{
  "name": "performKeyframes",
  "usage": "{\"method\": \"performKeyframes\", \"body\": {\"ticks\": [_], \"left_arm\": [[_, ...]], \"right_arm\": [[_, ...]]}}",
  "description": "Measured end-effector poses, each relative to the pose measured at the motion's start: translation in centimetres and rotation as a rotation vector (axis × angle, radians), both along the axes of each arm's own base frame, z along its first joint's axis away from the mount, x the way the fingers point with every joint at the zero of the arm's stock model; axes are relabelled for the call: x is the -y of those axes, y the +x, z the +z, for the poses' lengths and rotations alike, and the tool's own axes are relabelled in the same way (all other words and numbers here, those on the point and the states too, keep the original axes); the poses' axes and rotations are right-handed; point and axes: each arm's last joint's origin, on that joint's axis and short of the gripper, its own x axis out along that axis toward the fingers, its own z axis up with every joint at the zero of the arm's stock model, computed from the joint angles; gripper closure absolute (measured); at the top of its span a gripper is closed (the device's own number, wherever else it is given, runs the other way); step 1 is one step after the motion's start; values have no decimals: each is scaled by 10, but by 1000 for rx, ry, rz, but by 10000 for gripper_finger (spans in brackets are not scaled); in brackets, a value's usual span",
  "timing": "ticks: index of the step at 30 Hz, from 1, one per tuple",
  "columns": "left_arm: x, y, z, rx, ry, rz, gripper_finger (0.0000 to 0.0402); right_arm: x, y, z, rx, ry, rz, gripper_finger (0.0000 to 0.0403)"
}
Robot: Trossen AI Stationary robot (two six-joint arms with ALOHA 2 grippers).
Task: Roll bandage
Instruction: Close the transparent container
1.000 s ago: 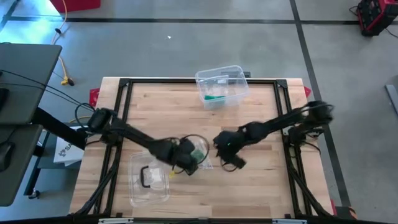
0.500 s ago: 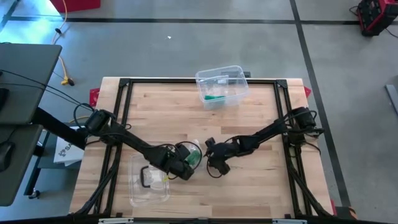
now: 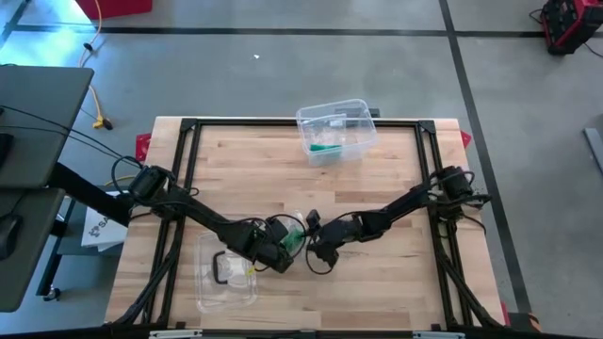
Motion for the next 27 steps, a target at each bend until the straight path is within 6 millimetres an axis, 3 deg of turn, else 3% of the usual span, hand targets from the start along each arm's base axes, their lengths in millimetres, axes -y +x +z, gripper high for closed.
{"method": "performKeyframes", "body": {"ticks": [4, 6, 9, 11, 16, 20, 23, 27], "left_arm": [[1, 2, 0, 11, -12, -15, 285], [2, 2, 0, 11, -14, -18, 285], [3, -2, 9, -1, -12, -35, 285], [1, -9, 23, -7, 8, -38, 285], [-7, -30, 78, 84, 73, -16, 285], [-17, -55, 115, 189, 145, 21, 285], [-21, -69, 132, 263, 222, 40, 285], [-22, -77, 140, 307, 296, 26, 285]], "right_arm": [[-1, 4, -17, 19, -19, 15, 230], [-2, 4, -18, 16, -7, 11, 271], [-4, 1, -14, -6, -20, 10, 367], [-3, 0, -4, 1, -28, -4, 389], [8, -13, 48, 30, -46, -91, 399], [32, -38, 111, 70, -19, -193, 401], [66, -61, 165, 87, -27, -307, 402], [125, -87, 226, 98, -39, -520, 402]]}}
